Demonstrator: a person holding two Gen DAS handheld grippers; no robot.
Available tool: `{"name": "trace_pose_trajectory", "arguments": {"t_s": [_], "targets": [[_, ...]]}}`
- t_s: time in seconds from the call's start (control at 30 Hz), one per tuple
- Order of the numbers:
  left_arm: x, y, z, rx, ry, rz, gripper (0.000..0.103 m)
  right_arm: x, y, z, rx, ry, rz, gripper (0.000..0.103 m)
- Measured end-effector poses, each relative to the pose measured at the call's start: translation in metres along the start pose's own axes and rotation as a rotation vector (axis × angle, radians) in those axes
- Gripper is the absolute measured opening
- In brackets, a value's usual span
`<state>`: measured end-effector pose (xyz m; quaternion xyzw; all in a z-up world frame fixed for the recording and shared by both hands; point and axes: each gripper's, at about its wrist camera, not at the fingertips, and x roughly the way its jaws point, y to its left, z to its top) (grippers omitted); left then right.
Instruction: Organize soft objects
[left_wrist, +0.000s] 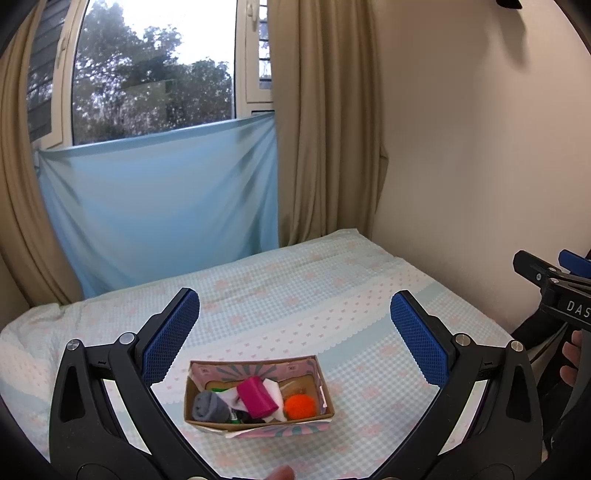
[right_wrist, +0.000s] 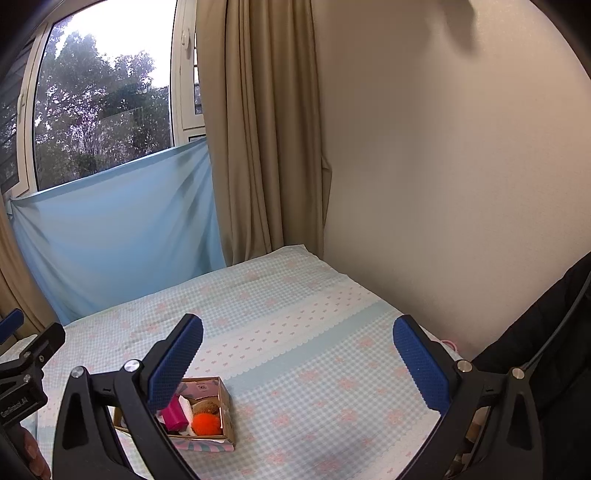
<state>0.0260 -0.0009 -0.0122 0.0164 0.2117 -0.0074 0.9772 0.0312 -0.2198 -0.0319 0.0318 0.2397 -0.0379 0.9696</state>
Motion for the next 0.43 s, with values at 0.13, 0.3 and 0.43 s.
{"name": "trace_pose_trajectory", "arguments": {"t_s": [0.13,0.3,0.43], "targets": [[-0.006,0.0,0.0,-0.003,-0.013,0.003,0.103,0.0,-0.001,-0.001,0.003,-0.001,0.001,0.103],[-0.009,0.0,-0.003,0.002,-0.013,0.014,0.103,0.0,-0.002,-0.003,0.006,0.0,0.003,0.103],[-0.012,-0.001,-0.007,0.001,-0.017,-0.002,0.103,-0.001,-0.001,-0.004,0.005,0.003,0.004,0.103]]}}
